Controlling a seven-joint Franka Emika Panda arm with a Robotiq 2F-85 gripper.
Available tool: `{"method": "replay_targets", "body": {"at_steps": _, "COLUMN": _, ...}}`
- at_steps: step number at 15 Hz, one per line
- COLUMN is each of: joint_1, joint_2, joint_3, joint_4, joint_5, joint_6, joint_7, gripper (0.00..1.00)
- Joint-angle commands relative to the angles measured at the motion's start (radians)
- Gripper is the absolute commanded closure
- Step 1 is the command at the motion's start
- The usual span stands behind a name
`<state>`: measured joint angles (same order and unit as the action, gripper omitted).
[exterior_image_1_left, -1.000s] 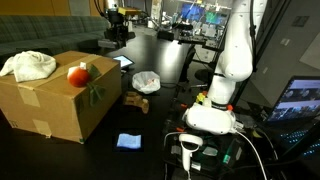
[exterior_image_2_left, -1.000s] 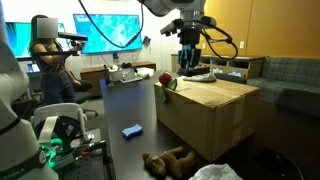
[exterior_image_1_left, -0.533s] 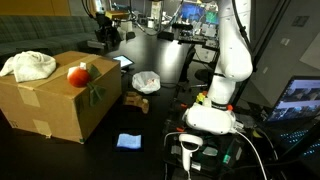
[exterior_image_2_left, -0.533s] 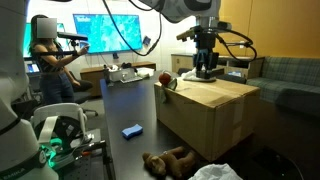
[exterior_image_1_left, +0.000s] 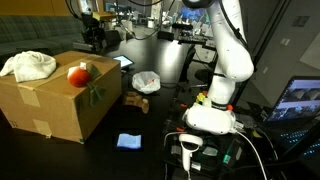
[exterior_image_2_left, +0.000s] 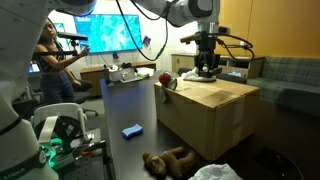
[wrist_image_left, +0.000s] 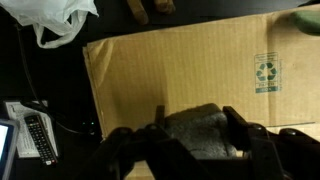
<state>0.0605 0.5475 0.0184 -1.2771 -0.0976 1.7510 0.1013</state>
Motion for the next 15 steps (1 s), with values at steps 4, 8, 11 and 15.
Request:
{"method": "replay_targets", "body": {"at_steps": 4, "joint_1": 0.011, "joint_2": 0.105, "joint_3": 0.0, "joint_4": 0.173, "joint_5": 0.01, "joint_6": -0.083, "joint_7": -0.039, "gripper": 0.09}}
{"method": "replay_targets", "body": {"at_steps": 8, "joint_1": 0.014, "joint_2": 0.12, "joint_3": -0.001, "joint_4": 0.199, "joint_5": 0.005, "joint_6": -0.098, "joint_7": -0.047, "gripper": 0.0}}
{"method": "replay_targets", "body": {"at_steps": 11, "joint_1": 0.02, "joint_2": 0.096, "joint_3": 0.001, "joint_4": 0.183, "joint_5": 0.001, "joint_6": -0.082, "joint_7": -0.052, "gripper": 0.0}}
{"method": "replay_targets", "body": {"at_steps": 15, "joint_1": 0.051, "joint_2": 0.072, "joint_3": 0.011, "joint_4": 0.176, "joint_5": -0.008, "joint_6": -0.044, "joint_7": -0.057, "gripper": 0.0}}
